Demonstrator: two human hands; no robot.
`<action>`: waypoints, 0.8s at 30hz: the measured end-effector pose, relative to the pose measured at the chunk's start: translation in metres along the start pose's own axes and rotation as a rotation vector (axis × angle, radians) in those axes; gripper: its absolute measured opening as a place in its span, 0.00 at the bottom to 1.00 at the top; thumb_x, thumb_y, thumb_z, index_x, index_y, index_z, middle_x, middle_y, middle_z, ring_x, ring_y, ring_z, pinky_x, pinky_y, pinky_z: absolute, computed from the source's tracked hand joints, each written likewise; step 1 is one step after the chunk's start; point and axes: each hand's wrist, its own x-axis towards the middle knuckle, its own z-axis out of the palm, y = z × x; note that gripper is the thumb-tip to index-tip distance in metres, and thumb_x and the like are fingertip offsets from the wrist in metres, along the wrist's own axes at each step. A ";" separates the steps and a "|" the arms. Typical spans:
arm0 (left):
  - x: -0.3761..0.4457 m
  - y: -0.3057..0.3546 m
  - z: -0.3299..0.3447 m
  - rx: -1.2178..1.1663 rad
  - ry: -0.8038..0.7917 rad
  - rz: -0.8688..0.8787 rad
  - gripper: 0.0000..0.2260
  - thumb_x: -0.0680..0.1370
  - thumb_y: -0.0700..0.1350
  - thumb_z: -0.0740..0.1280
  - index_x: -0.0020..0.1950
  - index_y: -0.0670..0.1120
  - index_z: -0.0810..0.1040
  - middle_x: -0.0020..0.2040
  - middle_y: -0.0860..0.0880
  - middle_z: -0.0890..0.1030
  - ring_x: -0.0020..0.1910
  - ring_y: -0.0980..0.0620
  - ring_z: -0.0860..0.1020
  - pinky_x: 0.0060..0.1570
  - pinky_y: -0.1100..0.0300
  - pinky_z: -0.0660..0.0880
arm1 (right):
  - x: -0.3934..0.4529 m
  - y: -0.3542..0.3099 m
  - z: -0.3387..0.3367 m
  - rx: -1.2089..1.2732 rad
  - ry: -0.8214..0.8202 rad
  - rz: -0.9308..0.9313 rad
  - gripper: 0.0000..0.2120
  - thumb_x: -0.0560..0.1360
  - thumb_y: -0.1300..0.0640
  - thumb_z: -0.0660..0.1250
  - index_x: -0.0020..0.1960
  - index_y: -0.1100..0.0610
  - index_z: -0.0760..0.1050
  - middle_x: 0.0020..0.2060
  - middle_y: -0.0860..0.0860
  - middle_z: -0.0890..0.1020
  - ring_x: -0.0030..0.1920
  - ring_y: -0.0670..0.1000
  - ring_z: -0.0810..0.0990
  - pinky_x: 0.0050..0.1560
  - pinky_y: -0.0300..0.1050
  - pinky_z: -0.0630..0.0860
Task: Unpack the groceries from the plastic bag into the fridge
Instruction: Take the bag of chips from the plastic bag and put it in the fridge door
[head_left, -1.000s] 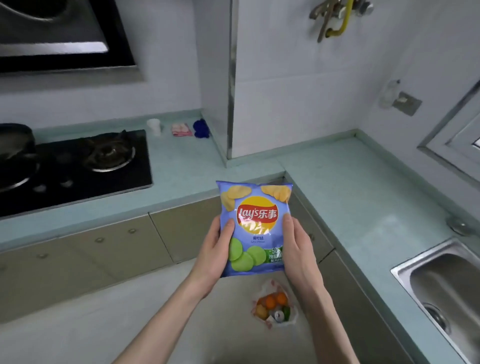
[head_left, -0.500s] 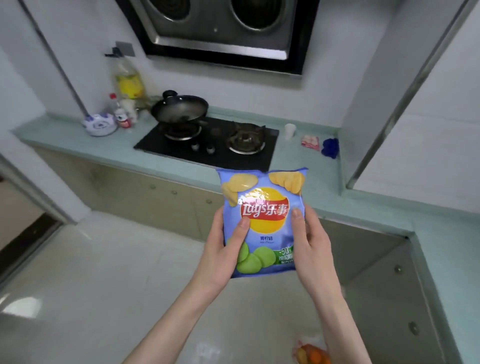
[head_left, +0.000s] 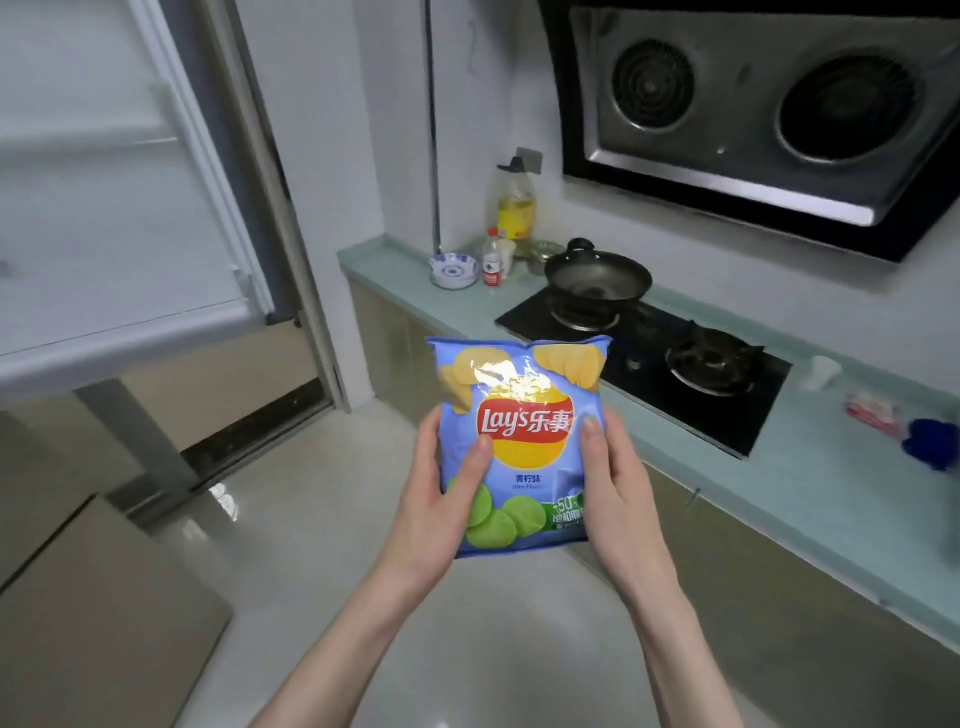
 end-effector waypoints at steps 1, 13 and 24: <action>0.001 0.002 -0.018 -0.003 0.033 -0.003 0.26 0.79 0.60 0.70 0.75 0.56 0.69 0.69 0.57 0.80 0.70 0.55 0.78 0.72 0.47 0.73 | 0.000 -0.005 0.017 0.014 -0.022 -0.011 0.16 0.86 0.40 0.55 0.69 0.38 0.75 0.61 0.37 0.84 0.64 0.42 0.82 0.68 0.55 0.77; 0.011 0.045 -0.226 0.035 0.206 0.117 0.19 0.82 0.51 0.67 0.73 0.55 0.70 0.69 0.55 0.81 0.69 0.52 0.79 0.71 0.42 0.73 | 0.005 -0.051 0.229 0.167 -0.230 -0.143 0.15 0.87 0.48 0.56 0.68 0.46 0.77 0.58 0.40 0.86 0.60 0.42 0.84 0.60 0.44 0.78; 0.005 0.073 -0.371 0.054 0.415 0.210 0.20 0.81 0.52 0.65 0.73 0.56 0.70 0.68 0.58 0.80 0.70 0.56 0.78 0.72 0.48 0.73 | 0.001 -0.081 0.391 0.221 -0.410 -0.227 0.15 0.88 0.52 0.56 0.69 0.51 0.77 0.58 0.45 0.87 0.59 0.44 0.85 0.55 0.37 0.80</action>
